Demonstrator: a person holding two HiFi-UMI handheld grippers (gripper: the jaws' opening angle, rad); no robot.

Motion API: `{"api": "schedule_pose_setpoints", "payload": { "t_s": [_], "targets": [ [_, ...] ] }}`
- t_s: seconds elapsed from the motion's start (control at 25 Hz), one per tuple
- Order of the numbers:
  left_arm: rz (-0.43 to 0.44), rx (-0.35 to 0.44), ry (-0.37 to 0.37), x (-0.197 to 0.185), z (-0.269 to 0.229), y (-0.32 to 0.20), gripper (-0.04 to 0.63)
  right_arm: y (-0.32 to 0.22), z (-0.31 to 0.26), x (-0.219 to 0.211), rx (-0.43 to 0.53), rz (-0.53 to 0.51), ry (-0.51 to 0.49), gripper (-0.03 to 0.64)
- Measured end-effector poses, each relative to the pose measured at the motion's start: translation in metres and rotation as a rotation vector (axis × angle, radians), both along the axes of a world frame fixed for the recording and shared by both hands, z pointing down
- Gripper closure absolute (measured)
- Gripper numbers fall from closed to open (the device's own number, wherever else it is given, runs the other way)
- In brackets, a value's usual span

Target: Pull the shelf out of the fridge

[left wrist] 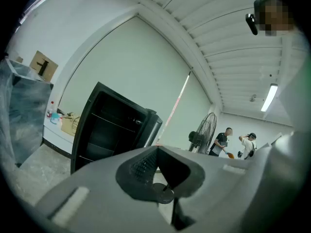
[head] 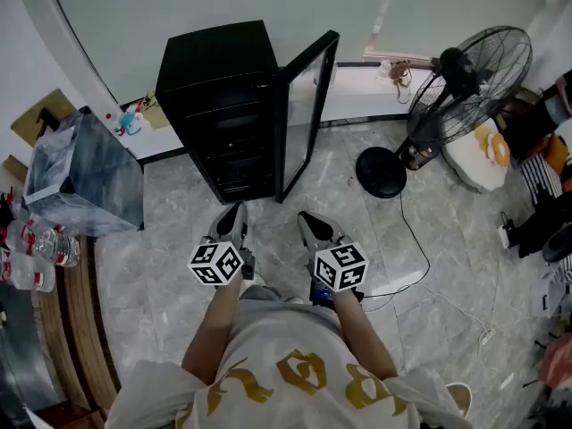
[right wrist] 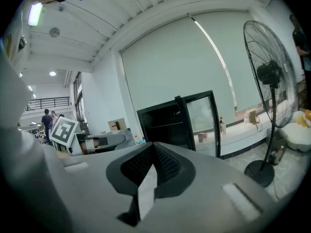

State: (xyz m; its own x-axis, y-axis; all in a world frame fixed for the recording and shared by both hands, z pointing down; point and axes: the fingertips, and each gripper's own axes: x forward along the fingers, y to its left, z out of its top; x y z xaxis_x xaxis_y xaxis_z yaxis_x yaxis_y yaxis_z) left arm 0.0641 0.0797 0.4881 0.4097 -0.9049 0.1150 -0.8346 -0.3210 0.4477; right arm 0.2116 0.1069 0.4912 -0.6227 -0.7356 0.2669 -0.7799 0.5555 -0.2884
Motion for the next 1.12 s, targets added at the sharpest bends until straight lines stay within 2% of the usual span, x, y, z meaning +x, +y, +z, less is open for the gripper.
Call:
{"api": "schedule_pose_setpoints", "payload": {
  "t_s": [0.4, 0.6, 0.76, 0.96, 1.04, 1.12],
  "targets": [
    [-0.023, 0.027, -0.011, -0.015, -0.01, 0.005, 0.595, 0.003, 0.001, -0.007, 0.003, -0.004, 0.008, 0.595],
    [-0.037, 0.034, 0.0, -0.025, -0.014, 0.005, 0.595, 0.003, -0.012, -0.017, 0.028, -0.033, -0.11, 0.594],
    [-0.075, 0.026, 0.035, -0.041, -0.01, 0.003, 0.595, -0.001, -0.011, -0.021, 0.043, -0.021, -0.105, 0.594],
    [-0.109, 0.017, -0.003, -0.067, 0.001, -0.025, 0.594, -0.024, -0.008, -0.031, 0.048, 0.006, -0.124, 0.573],
    [-0.111, 0.019, -0.014, -0.079, 0.002, -0.046, 0.541, -0.043, -0.005, -0.04, 0.043, 0.029, -0.125, 0.555],
    [-0.108, 0.018, -0.035, -0.093, 0.003, -0.068, 0.526, -0.063, -0.001, -0.051, 0.035, 0.052, -0.124, 0.552]
  ]
}}
